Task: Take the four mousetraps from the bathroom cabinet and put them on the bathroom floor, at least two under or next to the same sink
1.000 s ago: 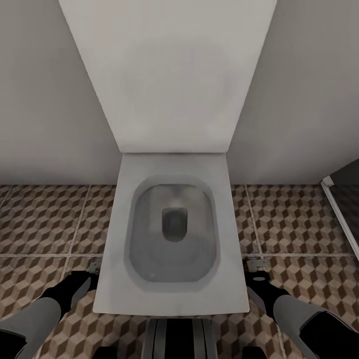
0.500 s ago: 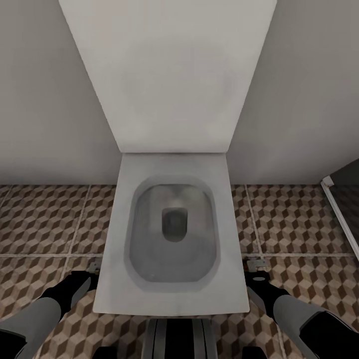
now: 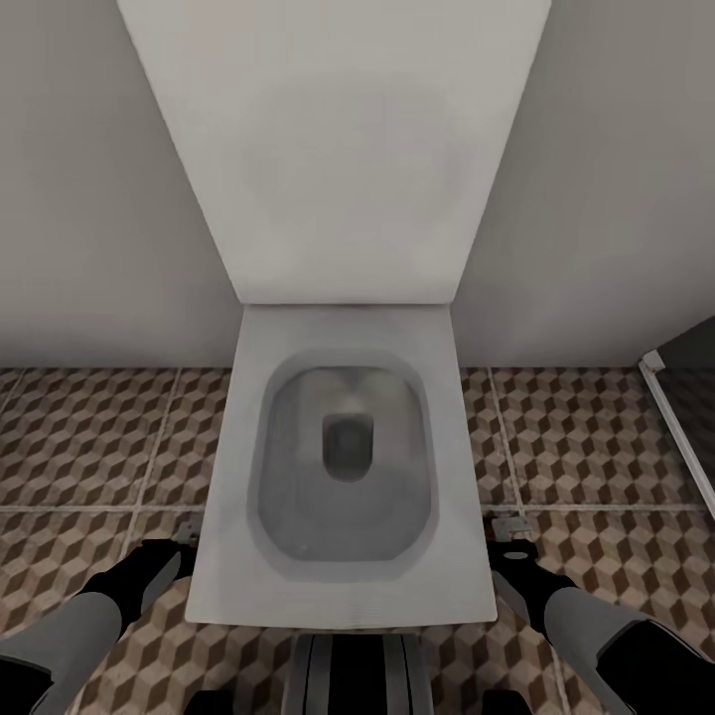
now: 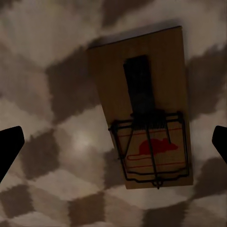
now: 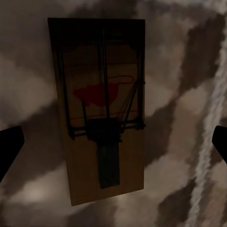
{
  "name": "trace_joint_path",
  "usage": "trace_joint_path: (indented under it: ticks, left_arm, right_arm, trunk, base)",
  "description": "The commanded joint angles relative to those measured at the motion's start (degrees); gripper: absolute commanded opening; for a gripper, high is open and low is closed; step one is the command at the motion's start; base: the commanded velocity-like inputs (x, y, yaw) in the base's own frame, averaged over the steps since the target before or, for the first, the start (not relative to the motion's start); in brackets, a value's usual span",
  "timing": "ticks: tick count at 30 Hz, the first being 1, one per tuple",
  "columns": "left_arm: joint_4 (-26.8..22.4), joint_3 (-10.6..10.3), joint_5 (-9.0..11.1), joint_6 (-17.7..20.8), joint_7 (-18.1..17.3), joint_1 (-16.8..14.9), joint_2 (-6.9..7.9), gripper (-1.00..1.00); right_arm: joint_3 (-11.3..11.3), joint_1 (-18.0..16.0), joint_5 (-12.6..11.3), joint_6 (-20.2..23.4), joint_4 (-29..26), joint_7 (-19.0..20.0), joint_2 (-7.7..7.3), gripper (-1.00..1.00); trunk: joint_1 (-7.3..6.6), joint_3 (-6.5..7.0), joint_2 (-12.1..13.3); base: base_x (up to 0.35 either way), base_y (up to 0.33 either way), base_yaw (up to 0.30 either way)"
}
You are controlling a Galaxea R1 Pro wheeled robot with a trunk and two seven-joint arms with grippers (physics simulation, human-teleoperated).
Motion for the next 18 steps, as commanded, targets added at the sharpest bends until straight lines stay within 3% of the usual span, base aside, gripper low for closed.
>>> trace_joint_path:
  ticks: [1,10,18]
  left_arm:
    - [-0.1,-0.4,0.4,0.3,0.0,0.0,0.06,1.0]
    - [-0.1,-0.3,0.4,0.2,0.1,0.0,0.06,1.0]
    - [-0.1,-0.3,0.4,0.2,0.2,0.0,0.06,1.0]
  right_arm:
    - [0.5,0.0,-0.6,0.1,-0.1,-0.2,-0.02,1.0]
    - [0.5,0.0,-0.6,0.1,-0.1,-0.2,-0.02,1.0]
    - [0.5,0.0,-0.6,0.1,-0.1,-0.2,-0.02,1.0]
  trunk:
    - [-0.01,-0.03,0.0]
    - [-0.01,-0.03,0.0]
    - [-0.01,-0.03,0.0]
  base:
    - [-0.066,0.0,0.0]
    - [-0.193,0.0,0.0]
    - [-0.047,0.0,0.0]
